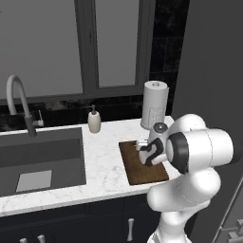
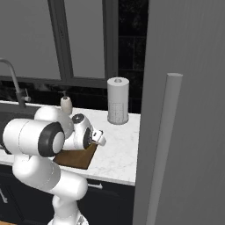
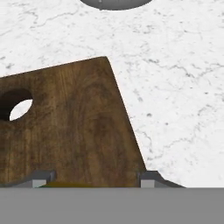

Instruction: Pick up the sponge from the counter and clean the cutting board by briefly scrubbing or pressing down on the cutting board. Once finished, release the sponge.

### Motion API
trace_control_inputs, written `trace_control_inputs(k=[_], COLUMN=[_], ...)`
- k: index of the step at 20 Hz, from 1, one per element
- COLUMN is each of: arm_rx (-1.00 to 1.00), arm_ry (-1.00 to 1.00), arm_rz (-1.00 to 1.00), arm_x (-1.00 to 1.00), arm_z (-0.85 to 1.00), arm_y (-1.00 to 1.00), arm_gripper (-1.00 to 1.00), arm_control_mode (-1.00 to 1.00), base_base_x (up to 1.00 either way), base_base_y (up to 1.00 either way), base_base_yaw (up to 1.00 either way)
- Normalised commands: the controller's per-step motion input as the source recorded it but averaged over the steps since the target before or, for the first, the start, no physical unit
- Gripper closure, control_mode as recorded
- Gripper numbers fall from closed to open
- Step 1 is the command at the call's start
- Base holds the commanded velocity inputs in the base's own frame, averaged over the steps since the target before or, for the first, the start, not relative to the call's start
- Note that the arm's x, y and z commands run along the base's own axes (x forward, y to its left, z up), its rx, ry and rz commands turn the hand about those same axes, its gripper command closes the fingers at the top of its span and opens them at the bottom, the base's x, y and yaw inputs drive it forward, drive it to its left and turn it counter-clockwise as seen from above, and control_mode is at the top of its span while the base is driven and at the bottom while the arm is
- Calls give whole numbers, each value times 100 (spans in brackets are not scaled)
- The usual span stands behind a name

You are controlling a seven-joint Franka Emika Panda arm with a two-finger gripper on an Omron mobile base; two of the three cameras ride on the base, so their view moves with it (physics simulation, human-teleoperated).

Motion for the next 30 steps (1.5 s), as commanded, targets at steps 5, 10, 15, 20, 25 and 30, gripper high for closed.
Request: trace_control_inputs(k=[5, 10, 15, 20, 25, 30], arm_rx=[0, 0, 0, 0, 0, 0], arm_ry=[0, 2, 1, -1, -4, -3], arm_rz=[0, 0, 0, -1, -6, -5], arm_x=[-34, -2, -13, 6, 44, 38], arm_z=[-11, -7, -10, -5, 0, 0], arm_y=[26, 37, 42, -1, -25, -17], arm_gripper=[100, 100, 100, 100, 100, 100], arm_control_mode=[-100, -100, -100, -100, -100, -100], base_base_x=[0, 0, 0, 0, 0, 0], base_base_y=[0, 0, 0, 0, 0, 0], base_base_yaw=[0, 0, 0, 0, 0, 0])
